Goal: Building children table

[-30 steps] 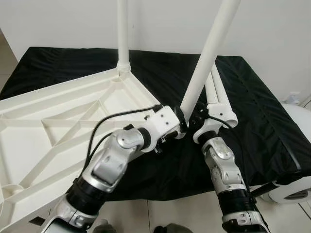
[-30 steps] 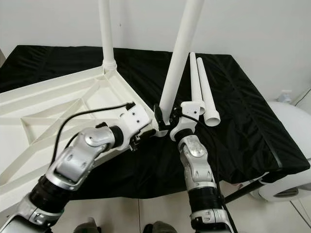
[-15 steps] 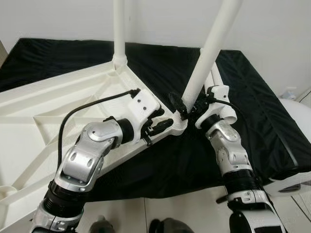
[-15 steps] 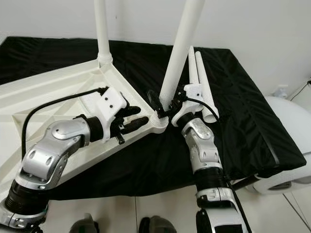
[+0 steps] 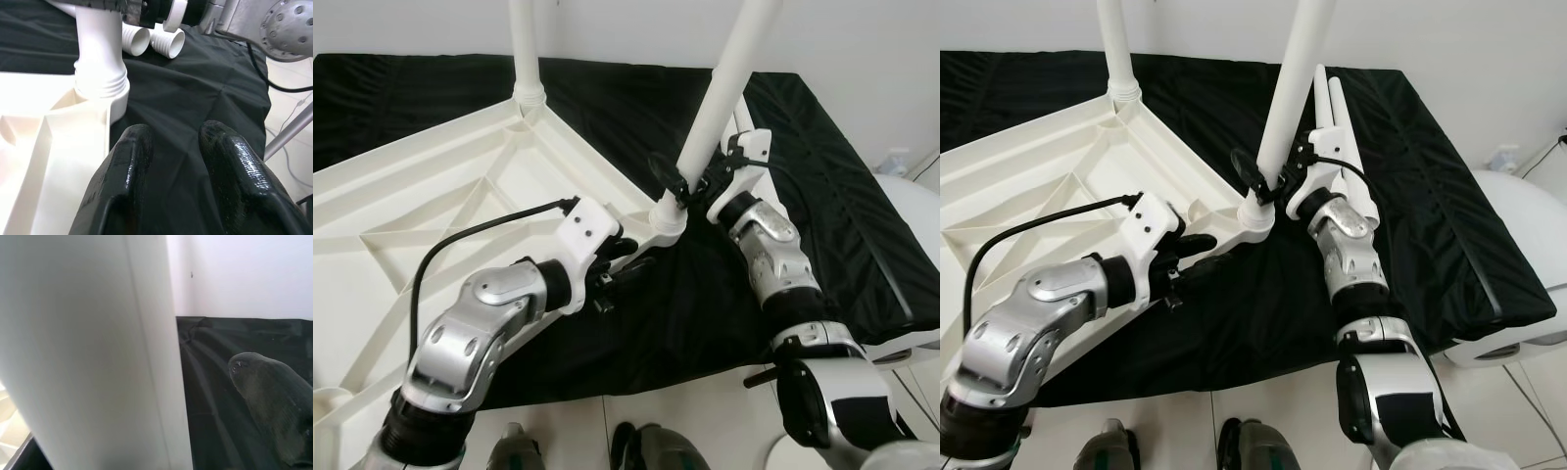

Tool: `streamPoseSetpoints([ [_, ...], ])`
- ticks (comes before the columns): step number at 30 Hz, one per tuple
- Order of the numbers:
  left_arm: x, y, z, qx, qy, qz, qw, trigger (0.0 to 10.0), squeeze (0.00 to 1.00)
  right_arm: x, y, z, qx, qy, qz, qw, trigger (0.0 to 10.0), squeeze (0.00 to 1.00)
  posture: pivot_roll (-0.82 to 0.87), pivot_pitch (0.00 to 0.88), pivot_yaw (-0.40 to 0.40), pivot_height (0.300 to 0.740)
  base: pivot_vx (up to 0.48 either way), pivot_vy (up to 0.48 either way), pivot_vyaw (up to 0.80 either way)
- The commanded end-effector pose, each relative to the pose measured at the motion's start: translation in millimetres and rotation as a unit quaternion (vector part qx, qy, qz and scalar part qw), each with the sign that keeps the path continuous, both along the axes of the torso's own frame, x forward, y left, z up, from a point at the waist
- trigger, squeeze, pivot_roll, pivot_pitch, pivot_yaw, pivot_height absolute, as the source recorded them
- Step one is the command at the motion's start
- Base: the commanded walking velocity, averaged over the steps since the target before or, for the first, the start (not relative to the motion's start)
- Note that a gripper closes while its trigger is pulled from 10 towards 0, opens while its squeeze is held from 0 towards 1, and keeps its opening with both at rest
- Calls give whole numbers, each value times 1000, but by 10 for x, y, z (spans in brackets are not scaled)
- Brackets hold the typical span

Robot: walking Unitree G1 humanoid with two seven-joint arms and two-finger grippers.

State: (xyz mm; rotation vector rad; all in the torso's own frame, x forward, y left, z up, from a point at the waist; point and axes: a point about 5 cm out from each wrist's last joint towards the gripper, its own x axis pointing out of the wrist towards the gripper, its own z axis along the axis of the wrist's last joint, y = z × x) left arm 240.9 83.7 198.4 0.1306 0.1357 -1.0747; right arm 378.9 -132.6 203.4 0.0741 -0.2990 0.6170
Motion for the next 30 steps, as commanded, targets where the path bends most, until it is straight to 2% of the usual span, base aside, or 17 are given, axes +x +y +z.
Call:
streamPoseSetpoints([
  [1, -64, -29, 14, -7, 6, -21, 1000, 10000, 0, 23, -83, 22, 12, -8, -16, 1000, 10000, 0, 45, 148, -95, 740, 0, 0, 0],
  [9, -157, -102, 47, -48, 27, -14, 998, 10000, 0, 100, 0, 47, 17, -4, -22, 1000, 10000, 0, 63, 163, -90, 740, 0, 0, 0],
  [12, -225, -150, 53, -70, 38, -4, 997, 10000, 0, 146, 57, 95, 5, -1, -16, 1000, 10000, 0, 74, 174, -97, 740, 0, 0, 0],
  [15, -252, -166, 49, -76, 42, -1, 996, 10000, 0, 162, 82, 122, -2, 0, -13, 1000, 10000, 0, 90, 185, -105, 740, 0, 0, 0],
  [18, -307, -195, 46, -85, 49, 14, 995, 10000, 0, 208, 174, 214, -14, -5, -2, 1000, 10000, 0, 105, 196, -111, 740, 0, 0, 0],
  [23, -296, -191, 49, -84, 50, 27, 995, 10000, 0, 204, 231, 260, -11, -18, 8, 1000, 10000, 0, 105, 192, -112, 740, 0, 0, 0],
  [26, -225, -172, 62, -85, 44, 40, 995, 10000, 0, 164, 184, 224, 4, -30, 2, 1000, 10000, 0, 94, 169, -109, 740, 0, 0, 0],
  [29, -110, -149, 103, -88, 35, 57, 994, 10000, 0, 89, 33, 92, 10, -37, -27, 999, 10000, 0, 74, 138, -101, 740, 0, 0, 0],
  [30, -110, -149, 103, -88, 35, 57, 994, 10000, 0, 89, 33, 92, 10, -37, -27, 999, 10000, 0, 74, 138, -101, 740, 0, 0, 0],
])
